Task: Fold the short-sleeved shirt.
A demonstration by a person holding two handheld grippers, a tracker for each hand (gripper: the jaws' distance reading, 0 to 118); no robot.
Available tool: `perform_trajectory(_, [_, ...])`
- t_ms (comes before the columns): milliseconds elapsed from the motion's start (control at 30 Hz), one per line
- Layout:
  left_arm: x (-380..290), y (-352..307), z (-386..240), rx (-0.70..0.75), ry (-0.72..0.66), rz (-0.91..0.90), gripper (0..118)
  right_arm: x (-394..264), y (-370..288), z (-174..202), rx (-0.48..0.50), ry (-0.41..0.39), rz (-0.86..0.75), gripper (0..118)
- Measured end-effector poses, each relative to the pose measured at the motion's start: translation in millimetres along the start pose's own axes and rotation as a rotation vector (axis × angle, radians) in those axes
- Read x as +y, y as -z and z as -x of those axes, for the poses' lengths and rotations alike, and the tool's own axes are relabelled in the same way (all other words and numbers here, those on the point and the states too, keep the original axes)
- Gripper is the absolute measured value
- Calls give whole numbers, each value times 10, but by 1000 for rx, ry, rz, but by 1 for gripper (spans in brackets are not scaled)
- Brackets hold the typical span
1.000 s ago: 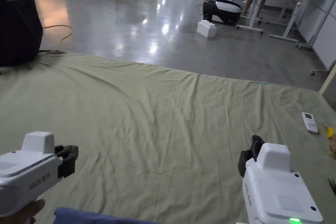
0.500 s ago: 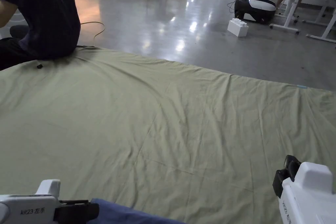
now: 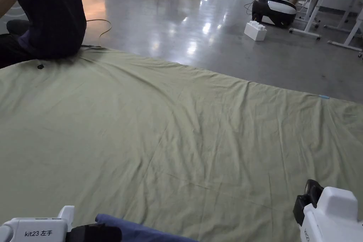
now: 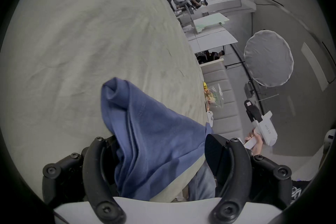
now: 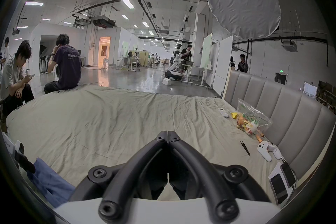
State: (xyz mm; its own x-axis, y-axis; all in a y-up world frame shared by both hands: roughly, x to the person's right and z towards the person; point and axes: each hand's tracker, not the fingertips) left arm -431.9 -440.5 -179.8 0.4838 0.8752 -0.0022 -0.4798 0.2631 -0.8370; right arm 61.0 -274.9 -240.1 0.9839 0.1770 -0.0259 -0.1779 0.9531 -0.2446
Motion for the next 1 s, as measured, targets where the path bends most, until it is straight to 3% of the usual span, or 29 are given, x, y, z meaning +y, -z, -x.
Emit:
perform_trajectory(100, [66, 47, 31, -7, -19, 4, 75, -17, 10, -3, -4, -7, 4, 0])
perform_trajectory(167, [30, 95, -13, 16, 24, 19, 48, -25, 22, -2, -11, -8, 10, 0])
perform_trajectory(267, [37, 70, 72, 146, 101, 44, 32, -15, 6, 2, -16, -5, 11, 0])
perform_trajectory(300, [38, 71, 88, 185, 102, 42, 20, -15, 8, 3, -16, -8, 12, 0])
perform_trajectory(333, [42, 70, 73, 148, 75, 33, 15, -17, 10, 6, -18, -16, 12, 0])
perform_trajectory(400, [71, 204, 131, 155, 53, 31, 11, -4, -15, 10, -16, -22, 13, 0])
perform_trajectory(433, [97, 226, 84, 213, 77, 28, 9, -4, -19, 6, -17, -21, 14, 0])
perform_trajectory(633, [193, 286, -232, 219, 175, 43, 8, -9, -34, -11, -26, -31, 20, 0])
perform_trajectory(767, [74, 134, -682, 223, 209, 51, 8, -15, -19, -43, -26, -25, 16, 0])
perform_trajectory(900, [532, -204, -538, 276, 252, 24, 8, -6, -3, -66, -25, -24, 10, 0])
perform_trajectory(1000, [432, -422, -779, 335, 256, -4, 8, 14, 0, -79, -20, -19, 7, 0])
